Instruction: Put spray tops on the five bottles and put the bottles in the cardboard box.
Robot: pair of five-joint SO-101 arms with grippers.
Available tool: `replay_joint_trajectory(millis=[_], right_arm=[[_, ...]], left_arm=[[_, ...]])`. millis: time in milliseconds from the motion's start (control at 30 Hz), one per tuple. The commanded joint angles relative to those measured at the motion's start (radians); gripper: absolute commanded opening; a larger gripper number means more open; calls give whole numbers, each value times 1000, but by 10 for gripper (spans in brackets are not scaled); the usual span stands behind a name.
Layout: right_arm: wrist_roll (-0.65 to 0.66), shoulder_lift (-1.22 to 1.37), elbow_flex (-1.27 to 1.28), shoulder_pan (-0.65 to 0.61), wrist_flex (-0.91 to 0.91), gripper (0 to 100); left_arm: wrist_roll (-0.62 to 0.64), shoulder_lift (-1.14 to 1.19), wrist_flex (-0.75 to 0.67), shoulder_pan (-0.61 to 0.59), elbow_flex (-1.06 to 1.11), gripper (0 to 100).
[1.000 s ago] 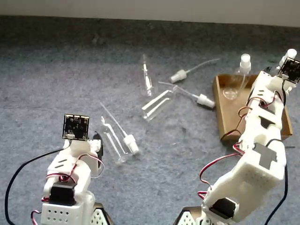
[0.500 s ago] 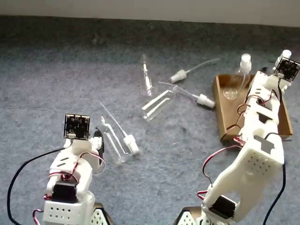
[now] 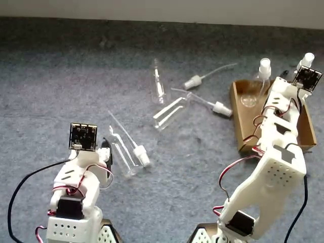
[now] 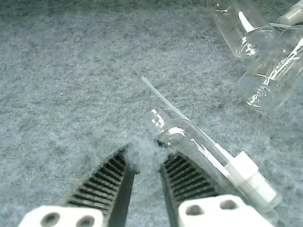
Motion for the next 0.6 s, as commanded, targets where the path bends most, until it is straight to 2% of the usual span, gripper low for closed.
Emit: replay_joint_trajectory(millis=[0, 567], right_arm=[[2, -21, -15, -19, -27, 170], [3, -21, 97, -39, -25, 171]], left_arm=[[0, -13, -20, -2, -7, 11], [-2, -13, -21, -2, 1, 11]])
